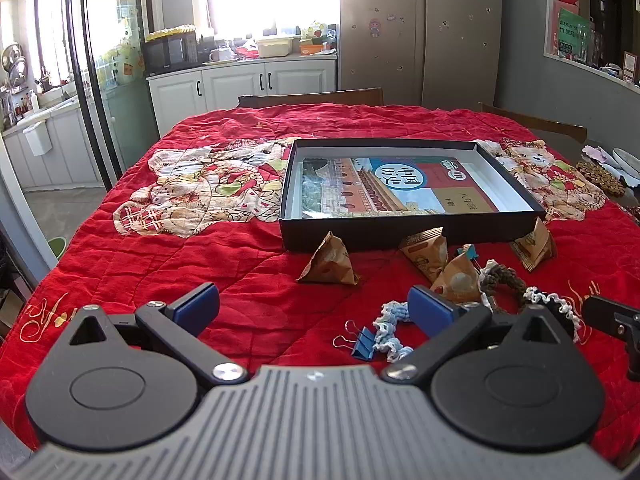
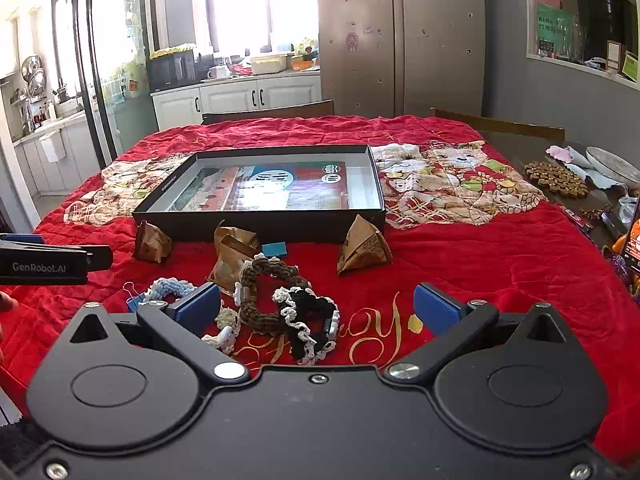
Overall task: Organize objects
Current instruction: 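Move left gripper toward the blue binder clip while right gripper approaches the black-and-white scrunchie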
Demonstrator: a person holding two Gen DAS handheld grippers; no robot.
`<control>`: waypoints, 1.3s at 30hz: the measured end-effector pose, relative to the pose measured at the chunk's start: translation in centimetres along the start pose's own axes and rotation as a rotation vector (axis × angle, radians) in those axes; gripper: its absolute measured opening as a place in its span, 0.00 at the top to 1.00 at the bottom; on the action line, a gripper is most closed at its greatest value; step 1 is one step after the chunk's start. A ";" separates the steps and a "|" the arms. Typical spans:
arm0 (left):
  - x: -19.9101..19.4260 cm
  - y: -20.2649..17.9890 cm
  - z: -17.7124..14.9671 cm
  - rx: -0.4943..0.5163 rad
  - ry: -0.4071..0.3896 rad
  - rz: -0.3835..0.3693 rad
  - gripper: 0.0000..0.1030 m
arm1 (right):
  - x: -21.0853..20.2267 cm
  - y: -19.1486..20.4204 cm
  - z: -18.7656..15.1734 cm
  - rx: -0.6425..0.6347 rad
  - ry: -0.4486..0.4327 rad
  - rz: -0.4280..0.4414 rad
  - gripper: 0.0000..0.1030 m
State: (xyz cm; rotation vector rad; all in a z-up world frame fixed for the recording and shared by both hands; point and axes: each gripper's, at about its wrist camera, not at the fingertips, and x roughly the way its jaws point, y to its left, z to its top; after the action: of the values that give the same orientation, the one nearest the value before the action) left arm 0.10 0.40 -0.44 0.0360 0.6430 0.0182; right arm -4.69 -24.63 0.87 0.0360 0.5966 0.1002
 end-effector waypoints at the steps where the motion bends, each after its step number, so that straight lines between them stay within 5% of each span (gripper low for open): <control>1: 0.0 0.0 0.0 0.000 0.000 0.000 0.00 | 0.1 0.0 0.0 0.000 0.001 0.001 0.00; 18: 0.6 0.3 0.1 0.063 0.008 0.015 0.00 | 0.4 0.0 -0.1 -0.009 0.001 0.032 0.00; 29: 1.6 2.2 -0.5 0.128 0.026 -0.096 0.00 | 1.2 -0.5 -0.2 0.007 0.021 0.030 0.00; 33: 2.0 2.0 -1.3 0.198 0.024 -0.132 0.00 | 0.2 -0.3 -1.3 -0.029 -0.094 0.026 0.00; 37: 2.9 1.7 -2.1 0.241 0.044 -0.172 0.00 | 0.2 0.3 -1.1 -0.098 -0.089 0.003 0.00; 39: 3.0 1.5 -2.5 0.263 0.042 -0.186 0.03 | 0.5 0.4 -1.1 -0.107 -0.068 0.011 0.13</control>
State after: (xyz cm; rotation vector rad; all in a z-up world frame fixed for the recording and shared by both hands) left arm 1.05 2.03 -4.18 0.2296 0.6851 -0.2460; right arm -4.91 -24.14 -0.31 -0.0609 0.5229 0.1414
